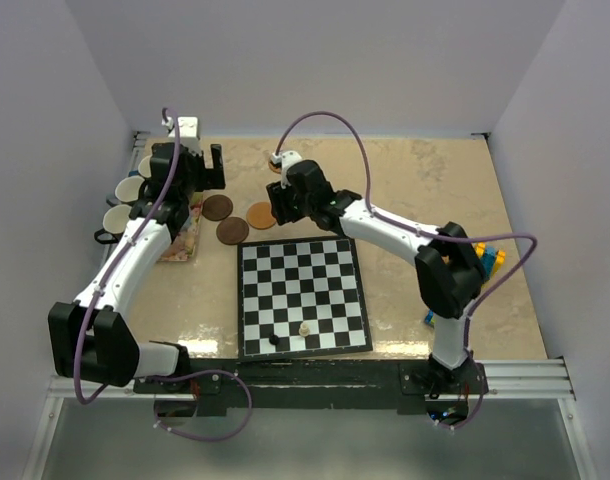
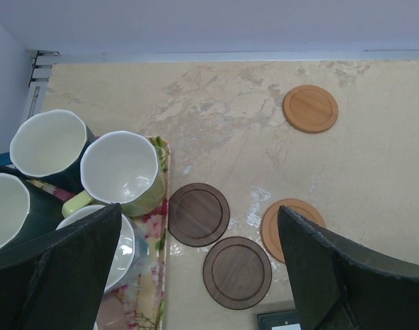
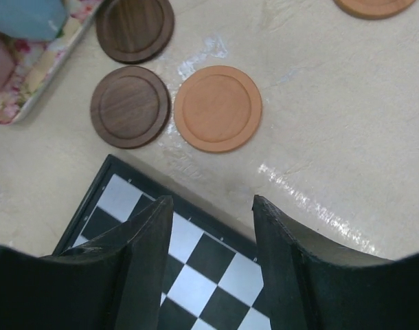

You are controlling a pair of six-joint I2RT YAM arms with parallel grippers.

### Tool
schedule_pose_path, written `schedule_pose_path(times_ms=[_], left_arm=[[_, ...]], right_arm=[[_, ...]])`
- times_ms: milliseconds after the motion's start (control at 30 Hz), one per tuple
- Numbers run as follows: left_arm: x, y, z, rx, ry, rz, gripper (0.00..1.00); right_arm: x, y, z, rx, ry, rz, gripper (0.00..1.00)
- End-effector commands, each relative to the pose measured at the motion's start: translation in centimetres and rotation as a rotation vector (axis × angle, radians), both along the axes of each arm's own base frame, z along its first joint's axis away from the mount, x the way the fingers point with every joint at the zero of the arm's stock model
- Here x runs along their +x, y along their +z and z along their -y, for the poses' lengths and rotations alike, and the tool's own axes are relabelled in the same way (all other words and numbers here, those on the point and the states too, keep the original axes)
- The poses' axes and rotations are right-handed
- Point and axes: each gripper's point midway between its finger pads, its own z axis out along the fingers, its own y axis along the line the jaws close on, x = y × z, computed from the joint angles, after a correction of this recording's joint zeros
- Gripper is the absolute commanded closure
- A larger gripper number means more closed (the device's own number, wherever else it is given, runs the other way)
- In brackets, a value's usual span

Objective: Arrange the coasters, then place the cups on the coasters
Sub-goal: Move the coaster to the center of the board.

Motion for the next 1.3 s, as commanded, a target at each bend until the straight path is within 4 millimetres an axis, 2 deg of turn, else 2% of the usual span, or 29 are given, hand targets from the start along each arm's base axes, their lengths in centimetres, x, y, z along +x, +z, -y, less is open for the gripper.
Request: schedule_pose_path(times_ms=[0,167,500,733,967,1133,1267], left_arm=[[0.2,2.9,0.5,-0.040,-0.014,0.092,0.00],[0.4,2.7,0.7,-0.046,-0.018,0.088,0.00],[0.4,2.4,0.8,-0.054,-0.022,0.083,0.00],[0.4,2.6,1.0,-0.063,-0.032,0.085,0.00],[0.4,2.4,1.2,-0.065,-0.043,0.081,0.00],[0.5,2.4,1.4,-0.069,-0.049,0.079,0.00],[0.5,2.2,1.4,-0.069,-0.051,0.076,0.00]], right_arm=[[2.5,-0.2,-1.4,-0.041,-0.029,0.032,0.48],[4.0,-3.5,-1.9,-0.109,-0.050,0.017,0.52],[6.2,-7.5,-3.6,-0.130,-0.057,0.007,0.57],[8.0,-7.8,-4.1,-0.103,-0.083,0.017,0.58],[9.1,-9.7,-4.3,-0.115,-0.093,-0.004,0.58],[9.9,-10.9,-3.5,-0.129,-0.137,-0.018,0.61],[10.4,-11.4,-2.3,-0.143,-0.177,-0.025,0.67]])
